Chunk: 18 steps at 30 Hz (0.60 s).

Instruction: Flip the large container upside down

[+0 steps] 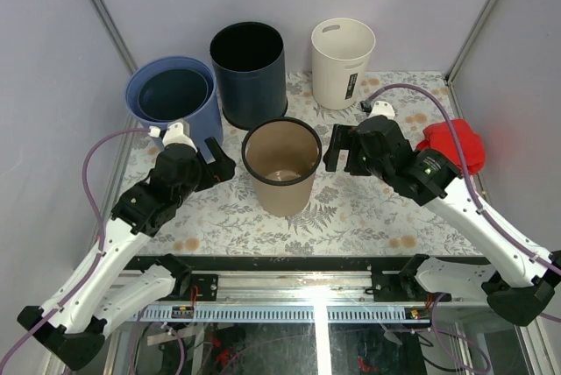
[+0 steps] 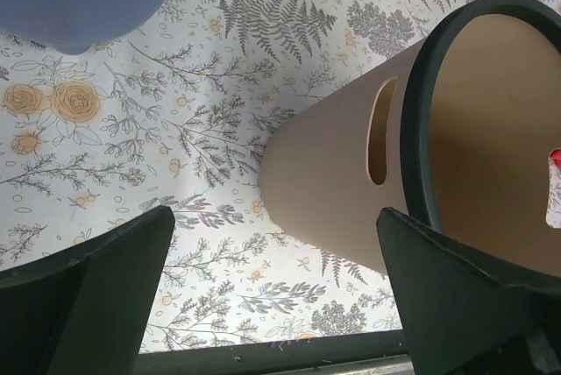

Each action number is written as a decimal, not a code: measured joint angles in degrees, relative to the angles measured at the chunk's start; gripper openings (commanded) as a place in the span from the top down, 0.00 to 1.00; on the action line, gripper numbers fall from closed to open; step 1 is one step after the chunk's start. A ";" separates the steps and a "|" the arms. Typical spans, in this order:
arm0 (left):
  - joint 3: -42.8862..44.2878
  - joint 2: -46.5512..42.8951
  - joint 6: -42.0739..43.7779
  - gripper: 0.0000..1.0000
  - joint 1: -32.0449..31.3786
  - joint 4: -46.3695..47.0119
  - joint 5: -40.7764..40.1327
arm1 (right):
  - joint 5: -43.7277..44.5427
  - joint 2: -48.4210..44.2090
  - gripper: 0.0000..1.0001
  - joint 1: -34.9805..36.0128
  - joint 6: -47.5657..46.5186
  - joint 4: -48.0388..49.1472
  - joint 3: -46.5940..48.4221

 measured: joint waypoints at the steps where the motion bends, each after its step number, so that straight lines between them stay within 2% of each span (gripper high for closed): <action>1: 0.00 -0.09 0.00 0.00 0.00 0.02 0.00 | 0.00 -0.15 0.01 0.00 -0.22 0.02 0.00; 10: 0.00 0.61 1.05 0.00 0.00 0.04 -0.02 | -0.81 -2.32 0.00 0.00 -2.64 2.10 -0.04; 12: 0.00 1.29 1.07 0.00 0.00 0.04 -0.02 | -1.64 -2.78 0.04 0.00 -3.61 2.93 -0.02; 15: -0.28 1.60 1.05 0.00 0.00 0.13 -0.09 | -3.96 -1.51 0.14 -0.02 -5.29 2.80 2.03; 18: -1.11 1.22 1.01 0.00 0.00 0.22 -0.35 | -7.52 2.71 0.16 0.00 -6.73 2.21 7.72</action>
